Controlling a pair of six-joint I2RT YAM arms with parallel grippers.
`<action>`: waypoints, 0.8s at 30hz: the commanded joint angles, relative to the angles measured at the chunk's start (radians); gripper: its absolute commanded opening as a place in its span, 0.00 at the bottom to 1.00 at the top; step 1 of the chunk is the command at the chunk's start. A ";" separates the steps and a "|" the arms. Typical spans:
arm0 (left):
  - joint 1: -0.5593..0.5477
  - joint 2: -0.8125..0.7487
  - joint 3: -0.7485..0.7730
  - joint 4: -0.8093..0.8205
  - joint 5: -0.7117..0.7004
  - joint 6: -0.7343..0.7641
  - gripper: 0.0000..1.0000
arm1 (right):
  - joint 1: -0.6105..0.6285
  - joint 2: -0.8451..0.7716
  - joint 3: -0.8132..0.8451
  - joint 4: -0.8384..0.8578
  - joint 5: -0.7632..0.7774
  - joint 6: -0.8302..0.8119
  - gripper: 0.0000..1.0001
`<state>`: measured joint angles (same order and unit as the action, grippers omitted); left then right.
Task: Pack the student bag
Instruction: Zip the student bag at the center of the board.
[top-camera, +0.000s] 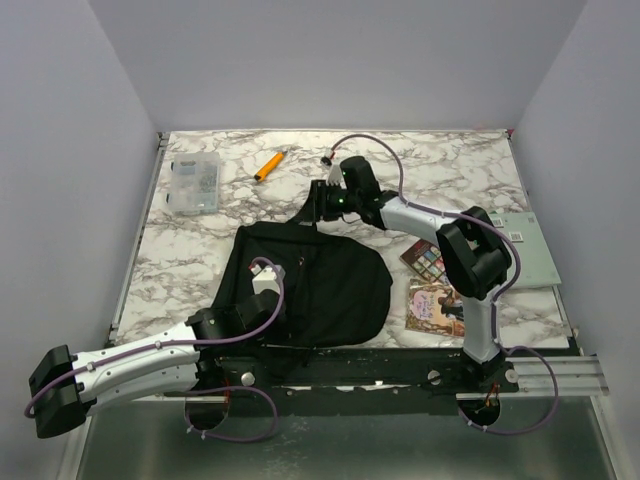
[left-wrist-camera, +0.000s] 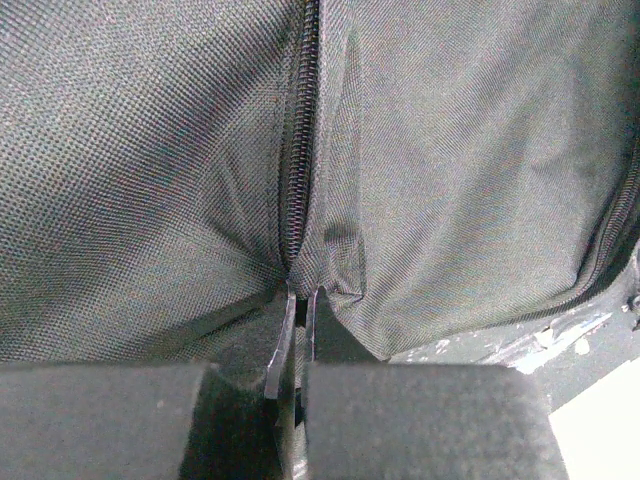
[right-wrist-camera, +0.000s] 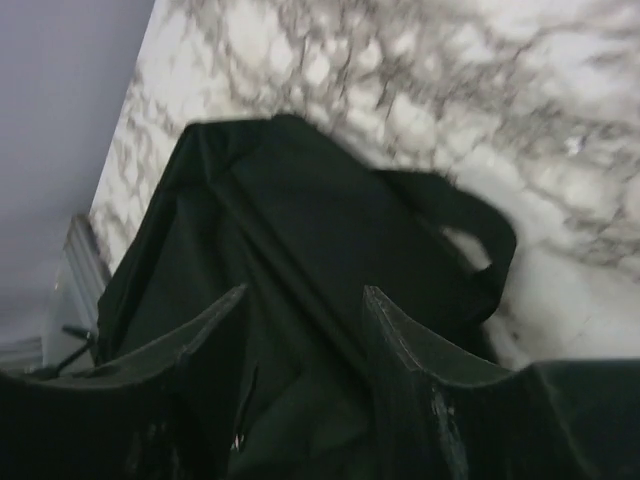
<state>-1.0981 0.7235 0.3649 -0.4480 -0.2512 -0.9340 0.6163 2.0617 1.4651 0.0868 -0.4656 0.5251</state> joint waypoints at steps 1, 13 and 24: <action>-0.008 -0.003 -0.030 0.049 0.071 -0.009 0.00 | 0.007 -0.073 -0.097 0.034 -0.238 -0.081 0.55; -0.006 -0.023 -0.032 0.055 0.072 -0.017 0.00 | 0.043 -0.015 -0.099 0.032 -0.367 -0.153 0.60; -0.006 -0.024 -0.032 0.054 0.075 -0.025 0.00 | 0.077 0.004 -0.119 0.005 -0.358 -0.192 0.49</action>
<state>-1.0981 0.7086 0.3393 -0.4103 -0.2253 -0.9466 0.6819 2.0556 1.3613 0.1024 -0.8036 0.3576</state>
